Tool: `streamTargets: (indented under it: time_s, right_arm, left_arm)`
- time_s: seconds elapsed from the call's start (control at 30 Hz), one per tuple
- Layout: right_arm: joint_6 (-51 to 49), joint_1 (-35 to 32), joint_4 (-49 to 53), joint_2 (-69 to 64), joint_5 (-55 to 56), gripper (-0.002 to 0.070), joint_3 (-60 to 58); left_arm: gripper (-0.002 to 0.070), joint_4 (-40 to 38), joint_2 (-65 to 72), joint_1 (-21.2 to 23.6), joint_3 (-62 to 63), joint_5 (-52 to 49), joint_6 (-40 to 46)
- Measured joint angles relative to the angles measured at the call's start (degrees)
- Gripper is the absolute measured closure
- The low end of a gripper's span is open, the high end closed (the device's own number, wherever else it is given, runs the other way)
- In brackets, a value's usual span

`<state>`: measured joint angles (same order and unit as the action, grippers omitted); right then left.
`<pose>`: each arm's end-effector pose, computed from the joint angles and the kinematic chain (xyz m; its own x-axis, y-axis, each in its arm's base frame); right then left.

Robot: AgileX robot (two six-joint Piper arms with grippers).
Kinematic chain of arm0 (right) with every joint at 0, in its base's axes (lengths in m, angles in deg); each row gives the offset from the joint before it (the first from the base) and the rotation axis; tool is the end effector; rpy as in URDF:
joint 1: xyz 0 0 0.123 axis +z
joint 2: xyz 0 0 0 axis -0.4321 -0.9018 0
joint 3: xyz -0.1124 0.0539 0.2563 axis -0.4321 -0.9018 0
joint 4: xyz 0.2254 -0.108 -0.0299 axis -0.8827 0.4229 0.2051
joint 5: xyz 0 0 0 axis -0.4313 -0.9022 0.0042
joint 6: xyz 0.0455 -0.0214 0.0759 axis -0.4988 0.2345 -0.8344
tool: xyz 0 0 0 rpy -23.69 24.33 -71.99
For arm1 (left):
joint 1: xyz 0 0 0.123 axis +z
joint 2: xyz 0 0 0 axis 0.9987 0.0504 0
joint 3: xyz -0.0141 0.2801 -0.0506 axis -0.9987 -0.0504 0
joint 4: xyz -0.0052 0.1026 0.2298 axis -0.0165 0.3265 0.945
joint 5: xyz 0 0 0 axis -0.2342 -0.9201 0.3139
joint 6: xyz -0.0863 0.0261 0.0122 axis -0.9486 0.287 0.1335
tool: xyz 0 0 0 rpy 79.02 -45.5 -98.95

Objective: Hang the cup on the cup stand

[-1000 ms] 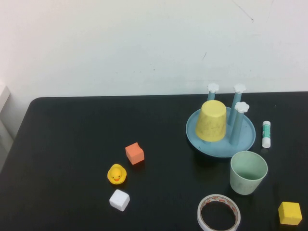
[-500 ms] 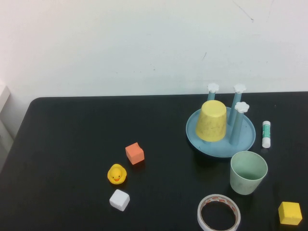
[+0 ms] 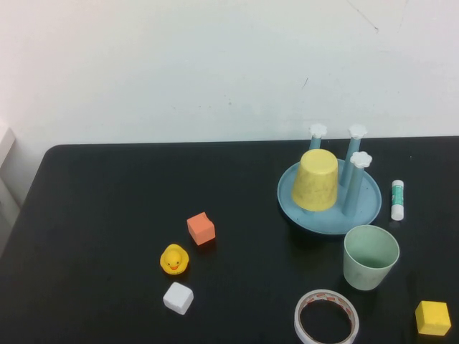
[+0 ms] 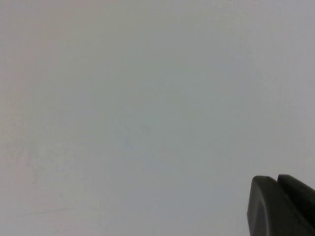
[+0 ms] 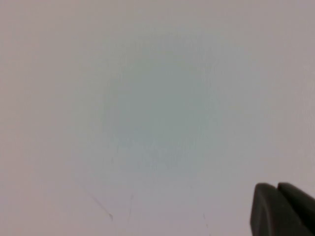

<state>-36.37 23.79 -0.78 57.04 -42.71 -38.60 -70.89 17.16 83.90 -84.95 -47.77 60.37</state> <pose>0.0407 -0.0016 0.2571 0.5296 -0.0924 -0.8432 0.0753 0.9952 -0.0618 0.0372 -0.0042 0.2625 0.5810 -0.0252 -0.8135 0.0709 0.9973 0.0198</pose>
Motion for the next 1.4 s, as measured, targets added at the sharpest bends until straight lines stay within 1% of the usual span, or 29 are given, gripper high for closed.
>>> streamTargets:
  time_s: [0.1, 0.2, 0.33, 0.43, 0.5, 0.63, 0.8, 0.93, 1.13, 1.2, 1.23, 1.3, 1.4]
  right_arm:
    - [2.7, 0.0, 0.0, 0.0, -14.3, 0.0678, 7.1]
    - [4.2, 0.0, 0.0, -1.4, -30.0, 0.0678, 15.3]
    - [6.3, 0.0, 0.0, -8.8, -44.3, 0.0678, 23.9]
    - [7.9, 0.0, 0.0, -15.2, -51.1, 0.0678, 27.4]
    - [8.7, 0.0, 0.0, -19.5, -54.0, 0.0678, 28.8]
    - [11.5, 0.0, -1.7, -29.9, -57.8, 0.0678, 31.1]
    - [21.1, 0.0, -9.1, -43.0, -64.3, 0.0678, 36.1]
    - [30.2, 0.0, -17.1, -55.3, -66.8, 0.0678, 41.3]
    - [44.3, 0.5, -27.8, -72.2, -66.0, 0.0675, 47.7]
    - [47.1, 1.7, -29.2, -77.5, -64.9, 0.0653, 49.4]
    - [48.3, 2.5, -29.3, -80.0, -64.2, 0.0631, 50.3]
    - [50.0, 4.3, -29.3, -84.1, -63.1, 0.0572, 52.0]
    - [51.3, 7.3, -29.2, -89.3, -61.4, 0.0464, 54.1]
  left_arm:
    - [0.0676, 8.8, 0.0, 0.0, 8.2, -12.6, -1.6]
    - [0.0676, 12.8, 1.3, 0.0, 16.3, -27.0, -4.2]
    - [0.0676, 13.4, 6.1, 0.0, 23.5, -42.5, -5.3]
    - [0.0676, 12.6, 9.3, 0.0, 24.8, -50.0, -5.5]
    - [0.0676, 9.6, 10.8, 0.0, 24.9, -53.5, -5.7]
    - [0.0676, 0.9, 12.6, 0.0, 24.3, -55.4, -5.7]
    - [0.0676, -7.8, 13.2, 0.0, 21.2, -55.8, -5.5]
    - [0.0676, -10.3, 13.2, 0.0, 18.1, -55.7, -5.5]
    - [0.0676, -10.5, 13.2, 0.0, 14.6, -52.7, -5.5]
    - [0.0676, -10.5, 13.2, 0.0, 14.3, -51.2, -5.1]
    - [0.0676, -10.5, 13.2, 0.0, 14.3, -50.7, -4.9]
    - [0.0676, -10.5, 13.2, 0.0, 14.2, -50.2, -4.6]
    - [0.0676, -10.5, 13.2, 0.0, 14.2, -50.0, -4.4]
